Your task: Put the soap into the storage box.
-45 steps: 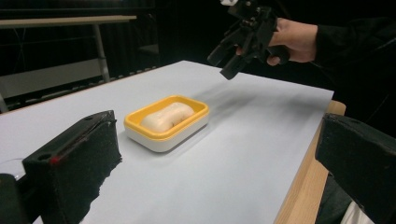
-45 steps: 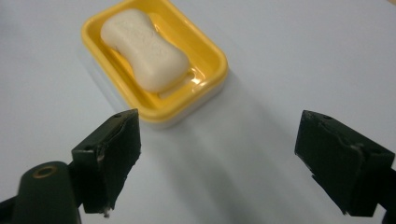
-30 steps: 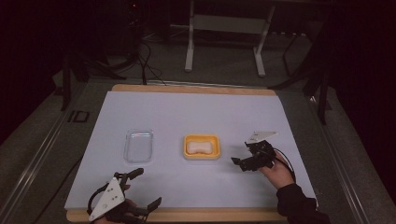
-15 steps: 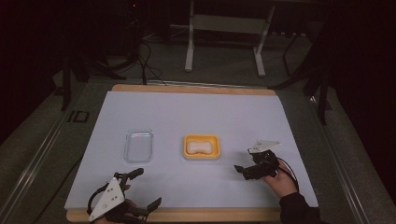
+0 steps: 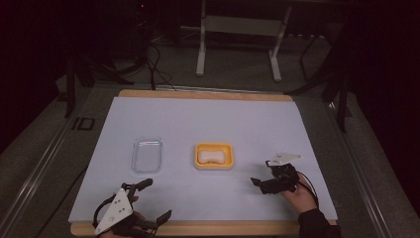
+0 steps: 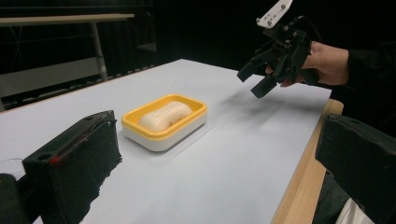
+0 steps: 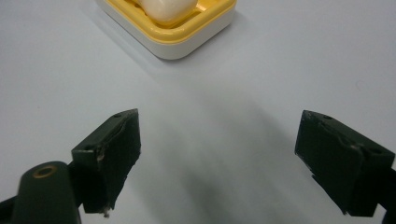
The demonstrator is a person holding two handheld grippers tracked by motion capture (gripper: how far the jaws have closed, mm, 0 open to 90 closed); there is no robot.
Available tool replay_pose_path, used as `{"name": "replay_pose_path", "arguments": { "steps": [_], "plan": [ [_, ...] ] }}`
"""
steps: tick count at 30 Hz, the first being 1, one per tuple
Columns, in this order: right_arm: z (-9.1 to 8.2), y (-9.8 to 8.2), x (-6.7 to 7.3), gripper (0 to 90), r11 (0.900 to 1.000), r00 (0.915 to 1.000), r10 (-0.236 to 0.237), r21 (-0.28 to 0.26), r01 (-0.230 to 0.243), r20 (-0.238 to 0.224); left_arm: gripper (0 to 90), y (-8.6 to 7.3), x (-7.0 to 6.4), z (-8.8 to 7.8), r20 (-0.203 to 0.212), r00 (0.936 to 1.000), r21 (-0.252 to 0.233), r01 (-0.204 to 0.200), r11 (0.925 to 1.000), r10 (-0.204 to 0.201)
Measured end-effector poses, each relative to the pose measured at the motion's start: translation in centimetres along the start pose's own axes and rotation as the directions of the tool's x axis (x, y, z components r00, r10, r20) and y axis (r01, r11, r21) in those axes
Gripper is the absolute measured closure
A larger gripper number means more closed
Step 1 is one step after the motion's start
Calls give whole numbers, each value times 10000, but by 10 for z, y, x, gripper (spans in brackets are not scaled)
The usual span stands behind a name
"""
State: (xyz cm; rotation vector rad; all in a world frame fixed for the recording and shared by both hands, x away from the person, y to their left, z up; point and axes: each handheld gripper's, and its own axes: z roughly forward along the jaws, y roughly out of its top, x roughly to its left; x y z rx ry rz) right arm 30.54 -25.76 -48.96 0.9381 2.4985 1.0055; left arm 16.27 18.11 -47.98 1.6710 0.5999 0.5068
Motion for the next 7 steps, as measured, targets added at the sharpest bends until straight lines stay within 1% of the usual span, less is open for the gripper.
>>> {"name": "replay_pose_path", "arguments": {
  "steps": [7],
  "plan": [
    [-1,0,0,140,9999,10000,8,-115,-8,-36,0,0,0,0,2,10000,0,-2,10000,2]
  ]
}}
